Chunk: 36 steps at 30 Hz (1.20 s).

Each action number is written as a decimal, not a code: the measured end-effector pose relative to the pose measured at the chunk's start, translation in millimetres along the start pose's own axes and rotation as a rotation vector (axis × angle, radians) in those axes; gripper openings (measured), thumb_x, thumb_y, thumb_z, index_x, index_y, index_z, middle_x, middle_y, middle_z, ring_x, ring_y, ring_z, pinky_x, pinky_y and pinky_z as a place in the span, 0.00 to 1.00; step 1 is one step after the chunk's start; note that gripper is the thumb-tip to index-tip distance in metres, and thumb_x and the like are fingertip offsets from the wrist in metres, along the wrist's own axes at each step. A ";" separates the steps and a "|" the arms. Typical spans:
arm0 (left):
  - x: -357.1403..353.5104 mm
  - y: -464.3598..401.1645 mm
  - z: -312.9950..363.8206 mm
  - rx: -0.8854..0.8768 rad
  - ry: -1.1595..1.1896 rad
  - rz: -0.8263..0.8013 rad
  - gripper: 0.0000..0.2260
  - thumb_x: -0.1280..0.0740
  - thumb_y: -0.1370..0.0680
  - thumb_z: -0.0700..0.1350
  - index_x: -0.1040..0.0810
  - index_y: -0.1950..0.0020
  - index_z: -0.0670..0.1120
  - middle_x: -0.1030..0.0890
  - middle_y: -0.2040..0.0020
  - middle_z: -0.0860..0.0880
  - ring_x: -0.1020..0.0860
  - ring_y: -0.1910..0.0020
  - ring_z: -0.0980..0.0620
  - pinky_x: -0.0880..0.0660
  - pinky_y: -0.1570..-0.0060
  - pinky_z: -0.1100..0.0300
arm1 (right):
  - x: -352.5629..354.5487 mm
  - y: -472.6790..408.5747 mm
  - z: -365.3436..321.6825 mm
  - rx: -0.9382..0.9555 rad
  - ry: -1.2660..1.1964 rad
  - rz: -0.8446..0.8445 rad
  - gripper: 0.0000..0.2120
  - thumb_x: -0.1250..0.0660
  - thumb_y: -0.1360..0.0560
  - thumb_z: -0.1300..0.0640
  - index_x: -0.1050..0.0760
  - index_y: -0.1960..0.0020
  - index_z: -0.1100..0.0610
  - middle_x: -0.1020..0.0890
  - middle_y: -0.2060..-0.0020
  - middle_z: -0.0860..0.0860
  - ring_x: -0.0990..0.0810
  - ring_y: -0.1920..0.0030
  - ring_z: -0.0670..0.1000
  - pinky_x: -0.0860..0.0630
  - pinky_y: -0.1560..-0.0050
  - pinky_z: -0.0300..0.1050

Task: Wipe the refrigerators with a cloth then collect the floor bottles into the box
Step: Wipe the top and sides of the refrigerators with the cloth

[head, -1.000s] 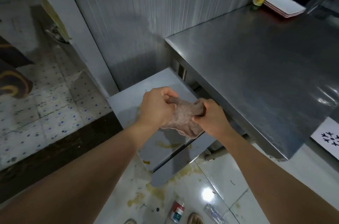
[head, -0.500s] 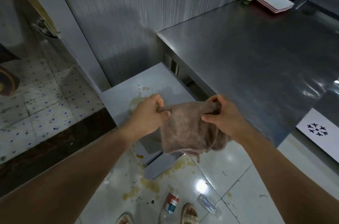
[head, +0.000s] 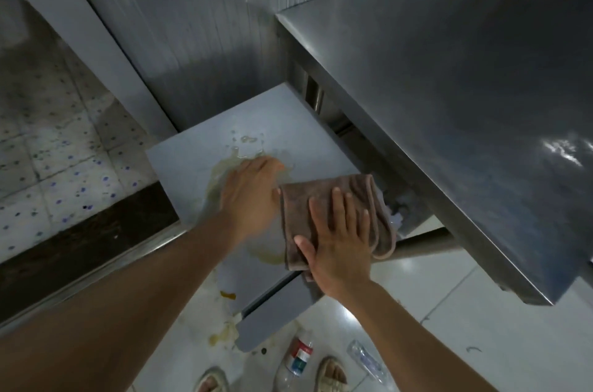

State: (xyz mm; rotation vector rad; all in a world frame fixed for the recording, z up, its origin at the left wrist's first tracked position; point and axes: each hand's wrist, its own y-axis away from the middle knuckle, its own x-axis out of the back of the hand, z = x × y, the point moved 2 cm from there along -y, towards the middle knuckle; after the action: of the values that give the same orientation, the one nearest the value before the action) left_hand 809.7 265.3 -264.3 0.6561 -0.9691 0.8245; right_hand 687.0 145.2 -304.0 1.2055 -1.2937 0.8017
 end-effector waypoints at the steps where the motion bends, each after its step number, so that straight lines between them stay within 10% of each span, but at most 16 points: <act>1: -2.8 -8.8 -5.7 -0.006 -0.046 0.010 0.20 0.37 0.24 0.41 0.31 0.32 0.47 0.29 0.32 0.47 0.33 0.34 0.46 0.35 0.35 0.50 | -3.2 -8.5 0.9 -0.019 0.005 0.019 0.36 0.60 0.24 0.34 0.45 0.23 0.52 0.46 0.24 0.62 0.47 0.25 0.64 0.57 0.28 0.61; 14: -14.0 -79.7 -57.3 0.078 -0.230 0.005 0.19 0.46 0.19 0.47 0.38 0.27 0.52 0.41 0.24 0.53 0.43 0.26 0.50 0.48 0.31 0.42 | 1.3 -112.9 7.1 -0.021 0.090 0.000 0.37 0.58 0.25 0.31 0.64 0.24 0.49 0.58 0.24 0.62 0.55 0.25 0.66 0.53 0.30 0.67; 20: -9.1 -78.4 -57.8 0.059 -0.233 0.024 0.19 0.46 0.19 0.47 0.36 0.28 0.54 0.40 0.25 0.54 0.41 0.27 0.52 0.46 0.31 0.46 | 10.7 -63.2 33.7 0.018 0.122 0.070 0.34 0.56 0.24 0.34 0.40 0.25 0.51 0.38 0.28 0.65 0.34 0.31 0.67 0.34 0.35 0.65; 26: 9.9 -94.3 -71.6 0.091 -0.085 0.158 0.16 0.39 0.22 0.45 0.27 0.35 0.48 0.25 0.34 0.49 0.30 0.35 0.46 0.41 0.34 0.48 | 7.1 -138.7 13.6 0.018 0.078 0.038 0.37 0.61 0.27 0.28 0.59 0.24 0.46 0.51 0.24 0.59 0.46 0.27 0.65 0.40 0.32 0.65; 36: 9.3 -90.3 -118.6 0.165 0.018 0.302 0.22 0.35 0.32 0.30 0.21 0.40 0.44 0.23 0.36 0.47 0.27 0.40 0.41 0.35 0.39 0.39 | 9.7 -275.6 -26.7 0.260 0.091 0.100 0.32 0.56 0.25 0.32 0.55 0.24 0.43 0.52 0.23 0.53 0.49 0.25 0.62 0.40 0.32 0.63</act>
State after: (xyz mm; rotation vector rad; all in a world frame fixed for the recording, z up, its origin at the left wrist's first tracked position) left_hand 940.9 313.6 -317.0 0.6508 -1.0042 1.1851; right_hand 957.3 102.1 -347.2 1.2992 -1.2083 1.1118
